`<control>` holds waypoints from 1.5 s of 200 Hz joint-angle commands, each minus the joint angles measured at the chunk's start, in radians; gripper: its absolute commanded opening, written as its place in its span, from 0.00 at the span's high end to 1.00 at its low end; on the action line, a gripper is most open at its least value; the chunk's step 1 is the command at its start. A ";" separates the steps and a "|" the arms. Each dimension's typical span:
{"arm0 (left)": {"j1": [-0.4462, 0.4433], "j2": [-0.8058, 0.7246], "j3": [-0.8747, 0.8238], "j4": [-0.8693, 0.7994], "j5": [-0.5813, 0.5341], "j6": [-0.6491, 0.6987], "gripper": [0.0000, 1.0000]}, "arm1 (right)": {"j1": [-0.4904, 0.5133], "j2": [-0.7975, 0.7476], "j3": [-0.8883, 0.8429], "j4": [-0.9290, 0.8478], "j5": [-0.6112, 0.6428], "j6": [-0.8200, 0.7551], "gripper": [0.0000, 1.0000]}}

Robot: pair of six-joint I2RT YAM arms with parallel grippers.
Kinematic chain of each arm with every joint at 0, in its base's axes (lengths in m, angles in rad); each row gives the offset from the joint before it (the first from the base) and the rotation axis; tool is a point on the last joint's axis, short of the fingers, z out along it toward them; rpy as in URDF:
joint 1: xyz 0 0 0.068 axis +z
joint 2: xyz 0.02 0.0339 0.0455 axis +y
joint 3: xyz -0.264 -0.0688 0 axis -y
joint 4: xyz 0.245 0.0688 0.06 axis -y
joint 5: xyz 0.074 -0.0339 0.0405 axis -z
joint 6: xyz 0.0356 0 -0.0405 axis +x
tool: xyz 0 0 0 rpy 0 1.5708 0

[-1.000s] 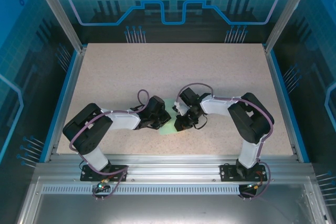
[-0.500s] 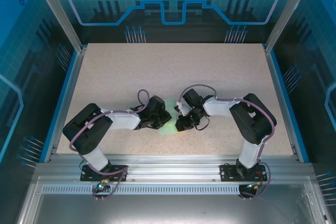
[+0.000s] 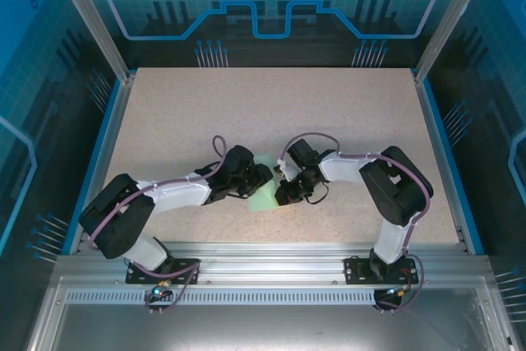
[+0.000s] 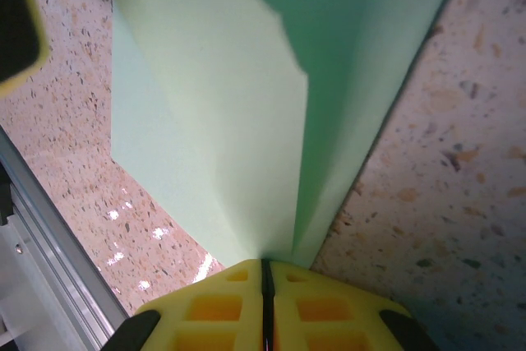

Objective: Fold a paper plane with a square sheet of paper (pick it up from the middle)
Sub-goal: Fold the triangle a second time at the center of the table.

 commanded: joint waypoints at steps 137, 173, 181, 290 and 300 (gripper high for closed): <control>-0.051 0.175 -0.042 0.185 0.105 -0.052 0.60 | -0.008 0.048 -0.051 -0.103 0.103 0.020 0.92; -0.047 0.164 -0.059 0.135 0.032 -0.050 0.62 | -0.011 0.048 -0.057 -0.108 0.112 0.018 0.92; -0.046 0.147 -0.060 0.102 0.004 -0.045 0.62 | -0.013 0.047 -0.059 -0.107 0.114 0.017 0.92; -0.008 0.148 -0.049 0.067 -0.055 0.005 0.61 | -0.017 0.053 -0.059 -0.114 0.127 0.016 0.92; 0.005 0.142 -0.051 0.056 -0.055 0.012 0.61 | -0.018 0.055 -0.059 -0.117 0.128 0.015 0.92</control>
